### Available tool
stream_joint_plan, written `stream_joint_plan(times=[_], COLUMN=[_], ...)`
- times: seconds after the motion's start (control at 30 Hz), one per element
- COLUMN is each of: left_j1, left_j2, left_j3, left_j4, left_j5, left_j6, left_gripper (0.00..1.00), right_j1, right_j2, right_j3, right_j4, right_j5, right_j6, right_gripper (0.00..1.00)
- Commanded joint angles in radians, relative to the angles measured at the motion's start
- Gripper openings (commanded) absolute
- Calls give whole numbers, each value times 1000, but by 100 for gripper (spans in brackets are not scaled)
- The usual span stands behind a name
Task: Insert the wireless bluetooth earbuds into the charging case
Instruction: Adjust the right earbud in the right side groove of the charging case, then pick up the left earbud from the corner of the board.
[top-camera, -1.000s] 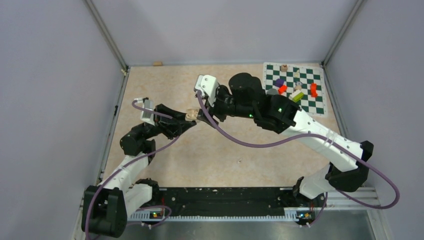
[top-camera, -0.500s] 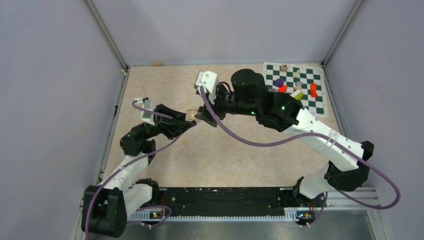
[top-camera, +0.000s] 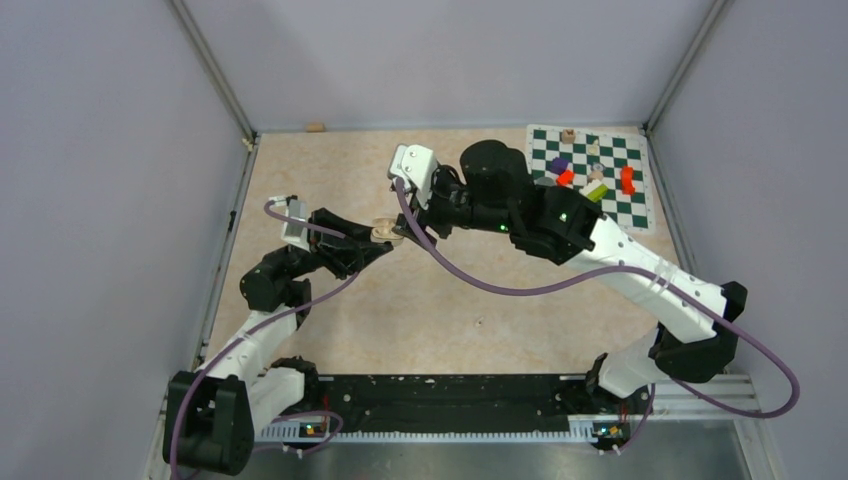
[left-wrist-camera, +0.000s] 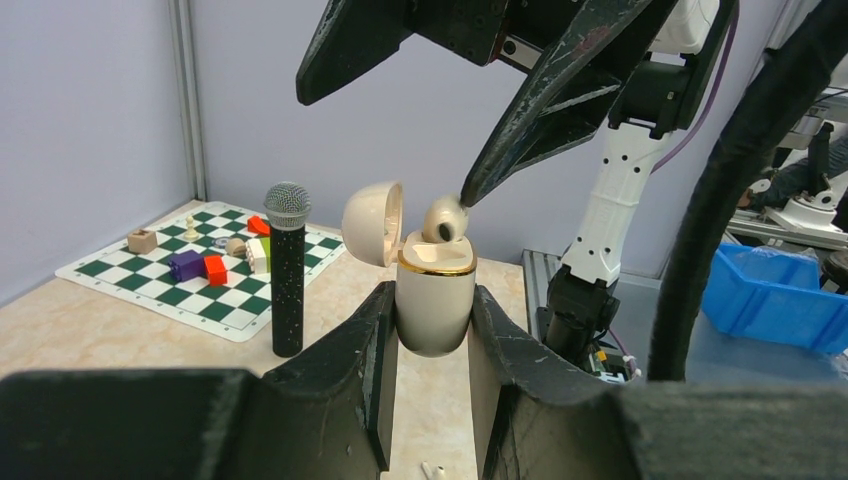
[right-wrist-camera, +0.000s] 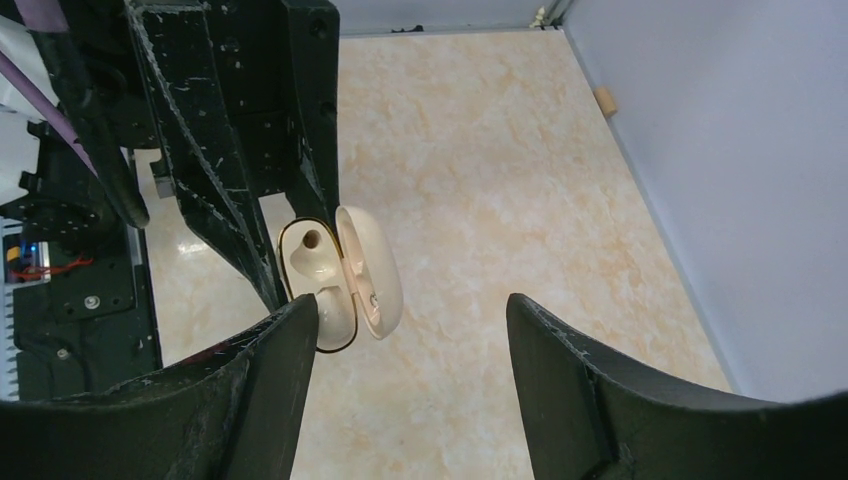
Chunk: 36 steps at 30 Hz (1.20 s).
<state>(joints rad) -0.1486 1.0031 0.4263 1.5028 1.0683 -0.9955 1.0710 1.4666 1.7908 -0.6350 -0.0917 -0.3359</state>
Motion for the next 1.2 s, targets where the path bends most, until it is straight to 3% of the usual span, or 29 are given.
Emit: stream_joint_plan(times=[0.0,0.43,0.6,0.77,0.93,1.17], left_j1=[1,0,-2,-5,-5,-3], left_j2=[-21,-16,-16,-32,-55,-48], left_j3=[8,8,6,6,14,52], left_j4=[41,40,31,20,-49,-131], left_j5=[-2,0,8,71,131,158], left_j6=[1,6,18,68,157,250], left_gripper=[0,0,0,0,0,0], right_j1=[-5,-5,-6,-6,-24,-216], right_j2=[-21,-21,-23,-68,-224,-462], right_j3=[-8,11,-22,-54,-217,-591], right_j4=[38,28,17,15,3,91], right_j5=[33,34,-31,-1,14,-90], right_j6=[-18,-24,-31,-55,-170,-237], right_gripper=[68,68,68,70,80,90])
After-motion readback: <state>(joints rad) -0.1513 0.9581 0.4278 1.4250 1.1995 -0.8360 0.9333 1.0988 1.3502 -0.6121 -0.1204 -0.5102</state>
